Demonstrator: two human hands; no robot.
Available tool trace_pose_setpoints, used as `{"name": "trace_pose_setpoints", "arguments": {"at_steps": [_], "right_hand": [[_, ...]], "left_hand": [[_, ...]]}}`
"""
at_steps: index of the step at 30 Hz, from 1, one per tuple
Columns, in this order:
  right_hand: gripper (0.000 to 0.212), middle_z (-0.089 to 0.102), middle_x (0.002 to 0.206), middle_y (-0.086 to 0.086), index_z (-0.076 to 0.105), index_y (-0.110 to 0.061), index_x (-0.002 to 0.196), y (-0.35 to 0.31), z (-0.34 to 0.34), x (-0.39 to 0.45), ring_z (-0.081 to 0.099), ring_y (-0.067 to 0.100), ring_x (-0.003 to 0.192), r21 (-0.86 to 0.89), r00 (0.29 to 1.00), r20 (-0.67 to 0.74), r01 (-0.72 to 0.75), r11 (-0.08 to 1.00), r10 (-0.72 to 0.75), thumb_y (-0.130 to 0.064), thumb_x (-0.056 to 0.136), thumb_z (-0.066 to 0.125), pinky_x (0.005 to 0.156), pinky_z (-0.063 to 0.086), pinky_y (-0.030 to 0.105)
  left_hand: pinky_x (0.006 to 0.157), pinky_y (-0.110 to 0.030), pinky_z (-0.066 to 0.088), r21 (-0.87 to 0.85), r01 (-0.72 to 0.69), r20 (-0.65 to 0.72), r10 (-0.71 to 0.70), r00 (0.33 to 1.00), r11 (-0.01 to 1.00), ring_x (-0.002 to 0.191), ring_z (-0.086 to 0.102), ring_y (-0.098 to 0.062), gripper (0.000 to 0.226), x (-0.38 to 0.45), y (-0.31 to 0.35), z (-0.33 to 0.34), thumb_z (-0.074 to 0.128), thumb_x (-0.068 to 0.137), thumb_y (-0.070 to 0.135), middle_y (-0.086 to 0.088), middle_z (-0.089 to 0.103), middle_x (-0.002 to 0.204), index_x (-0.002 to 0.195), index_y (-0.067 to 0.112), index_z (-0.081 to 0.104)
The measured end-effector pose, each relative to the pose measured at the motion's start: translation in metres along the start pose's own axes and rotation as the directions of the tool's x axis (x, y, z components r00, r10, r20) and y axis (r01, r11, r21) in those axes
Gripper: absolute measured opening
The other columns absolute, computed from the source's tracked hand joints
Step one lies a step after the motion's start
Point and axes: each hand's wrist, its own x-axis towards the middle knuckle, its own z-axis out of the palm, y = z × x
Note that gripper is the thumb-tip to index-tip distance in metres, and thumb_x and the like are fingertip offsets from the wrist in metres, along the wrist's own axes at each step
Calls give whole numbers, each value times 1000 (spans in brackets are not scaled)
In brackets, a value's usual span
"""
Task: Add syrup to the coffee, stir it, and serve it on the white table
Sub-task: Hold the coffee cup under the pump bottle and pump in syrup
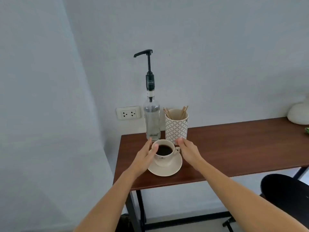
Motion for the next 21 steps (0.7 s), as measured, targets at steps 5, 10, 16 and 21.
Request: {"name": "trace_pose_setpoints", "arguments": {"at_steps": [5, 10, 16, 21], "right_hand": [[44, 73, 118, 4, 73, -24, 118, 10, 16, 1, 64, 21, 115, 233, 990, 112, -105, 967, 80, -43, 107, 35, 108, 47, 46], [41, 76, 112, 6, 76, -22, 110, 16, 25, 5, 68, 24, 112, 381, 992, 118, -95, 920, 53, -36, 109, 37, 106, 50, 49], [40, 75, 115, 15, 74, -13, 111, 20, 23, 10, 68, 30, 115, 454, 984, 178, -109, 884, 30, -26, 110, 37, 105, 51, 52], [40, 77, 114, 10, 75, -16, 112, 6, 12, 11, 68, 27, 114, 469, 974, 223, -74, 880, -37, -25, 110, 36, 106, 50, 49]], "left_hand": [[99, -26, 48, -68, -99, -74, 94, 993, 993, 119, 58, 3, 80, -2, -11, 24, 83, 69, 58, 24, 63, 124, 136, 42, 44], [93, -10, 46, -29, -161, -248, 149, 957, 987, 119, 56, 5, 98, 4, -13, 43, 94, 54, 51, 25, 60, 125, 136, 37, 42], [87, -4, 44, 35, -202, -343, 201, 918, 979, 114, 59, 5, 86, 6, -11, 49, 94, 54, 44, 28, 61, 120, 126, 40, 48], [85, -6, 47, 58, -228, -388, 232, 892, 972, 111, 61, 1, 84, 8, 4, 41, 95, 54, 42, 25, 63, 116, 124, 40, 49]]}}
